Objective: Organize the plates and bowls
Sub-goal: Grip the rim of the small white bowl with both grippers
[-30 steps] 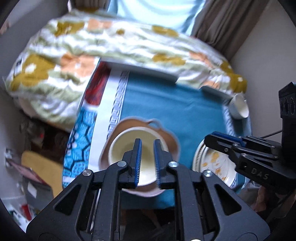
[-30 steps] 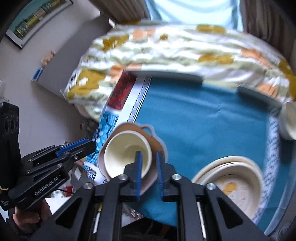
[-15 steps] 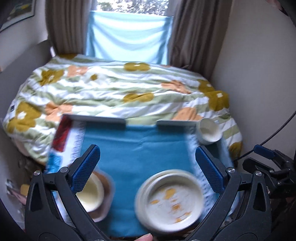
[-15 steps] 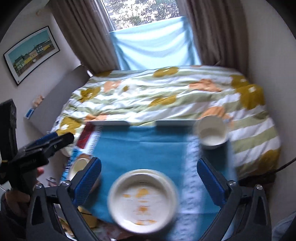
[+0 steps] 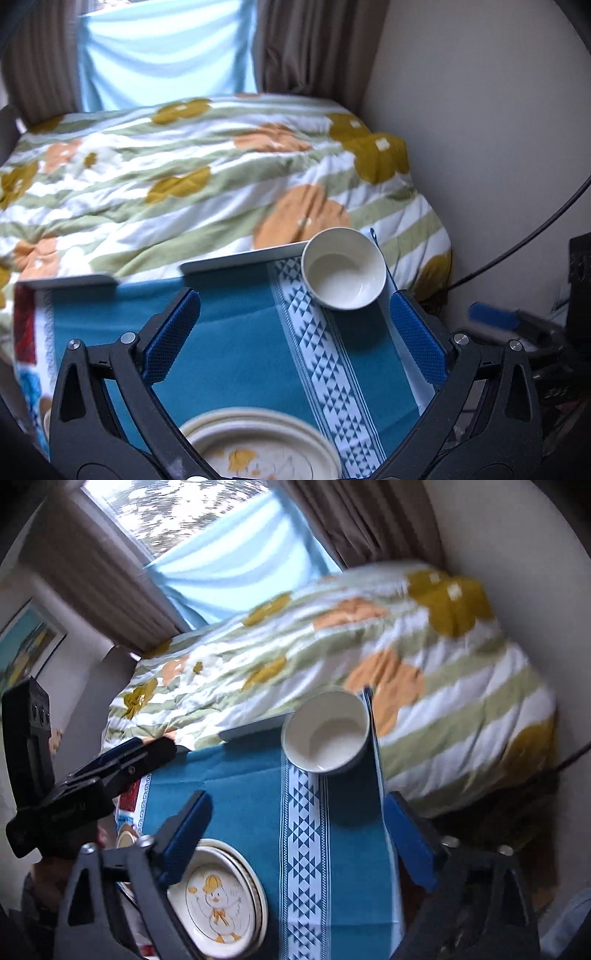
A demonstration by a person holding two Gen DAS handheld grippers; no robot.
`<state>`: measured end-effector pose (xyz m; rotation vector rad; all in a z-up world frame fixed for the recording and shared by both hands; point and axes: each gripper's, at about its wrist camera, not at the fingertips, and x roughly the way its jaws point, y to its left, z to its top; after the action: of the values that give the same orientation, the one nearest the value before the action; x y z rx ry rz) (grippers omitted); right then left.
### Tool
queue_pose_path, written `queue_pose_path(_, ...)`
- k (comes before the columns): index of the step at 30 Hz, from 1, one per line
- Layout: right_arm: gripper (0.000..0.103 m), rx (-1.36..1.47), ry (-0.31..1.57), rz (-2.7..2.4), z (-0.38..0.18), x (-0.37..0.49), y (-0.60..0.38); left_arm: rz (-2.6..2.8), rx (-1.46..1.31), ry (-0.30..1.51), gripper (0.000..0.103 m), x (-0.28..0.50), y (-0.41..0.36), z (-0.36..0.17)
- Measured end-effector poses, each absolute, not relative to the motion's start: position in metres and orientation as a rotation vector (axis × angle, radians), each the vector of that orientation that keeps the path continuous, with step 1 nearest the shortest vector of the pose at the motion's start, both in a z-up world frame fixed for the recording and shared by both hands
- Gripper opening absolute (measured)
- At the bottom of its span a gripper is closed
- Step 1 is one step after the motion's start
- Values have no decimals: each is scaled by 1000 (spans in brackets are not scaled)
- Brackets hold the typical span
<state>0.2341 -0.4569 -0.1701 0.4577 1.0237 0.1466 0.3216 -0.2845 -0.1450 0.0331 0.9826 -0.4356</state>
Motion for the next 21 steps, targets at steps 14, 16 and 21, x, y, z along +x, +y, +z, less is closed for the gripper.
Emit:
queue_pose_path(14, 38, 820, 1110, -27, -270, 292, -475, -587, 114, 1230, 49, 425, -338, -267)
queue_pose_path(16, 35, 832, 1111, -55, -275, 297, -476, -602, 115, 1250, 44, 433, -341, -277)
queue_pose_path(21, 26, 843, 1104, -136, -282, 301, -482, -641, 111, 1301, 19, 445, -348, -296)
